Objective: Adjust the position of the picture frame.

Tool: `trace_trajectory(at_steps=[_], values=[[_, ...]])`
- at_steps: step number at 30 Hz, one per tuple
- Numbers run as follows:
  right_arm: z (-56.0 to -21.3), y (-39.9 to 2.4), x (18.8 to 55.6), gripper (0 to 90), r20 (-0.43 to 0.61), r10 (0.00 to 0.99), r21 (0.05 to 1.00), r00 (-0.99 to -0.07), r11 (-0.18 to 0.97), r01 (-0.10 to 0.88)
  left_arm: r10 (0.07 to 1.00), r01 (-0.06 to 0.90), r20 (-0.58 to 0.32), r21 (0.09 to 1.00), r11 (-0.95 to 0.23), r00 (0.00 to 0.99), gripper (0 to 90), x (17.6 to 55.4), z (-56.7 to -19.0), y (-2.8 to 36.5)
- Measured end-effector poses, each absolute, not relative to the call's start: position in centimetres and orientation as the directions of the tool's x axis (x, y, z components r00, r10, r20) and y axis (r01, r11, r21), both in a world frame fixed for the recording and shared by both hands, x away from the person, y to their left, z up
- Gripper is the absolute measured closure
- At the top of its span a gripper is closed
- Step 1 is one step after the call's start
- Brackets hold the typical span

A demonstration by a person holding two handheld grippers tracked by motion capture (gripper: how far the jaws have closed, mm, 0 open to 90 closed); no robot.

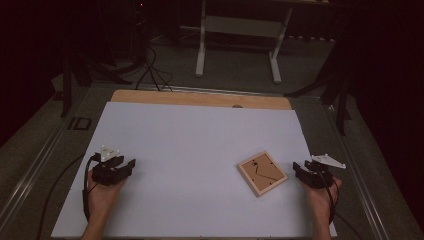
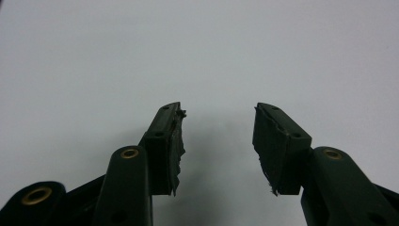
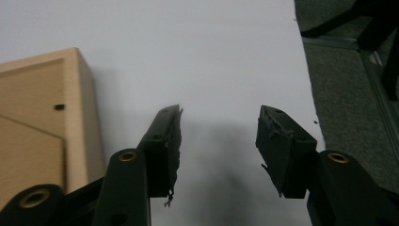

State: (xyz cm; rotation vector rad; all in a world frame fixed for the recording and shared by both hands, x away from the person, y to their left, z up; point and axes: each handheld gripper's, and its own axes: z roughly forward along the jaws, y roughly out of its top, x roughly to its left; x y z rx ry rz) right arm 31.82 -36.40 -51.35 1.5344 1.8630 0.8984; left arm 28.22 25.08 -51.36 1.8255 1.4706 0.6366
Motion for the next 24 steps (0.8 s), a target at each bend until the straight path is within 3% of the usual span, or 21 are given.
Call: trace_trajectory(at_steps=[24], values=[[-50.5,-35.7,30.7,55.3,0.012,0.965,0.814,-0.262,0.143,0.564,0.963,0.592,-0.04,0.795,-0.131,0.266,48.7,27.4,-50.8,24.8]])
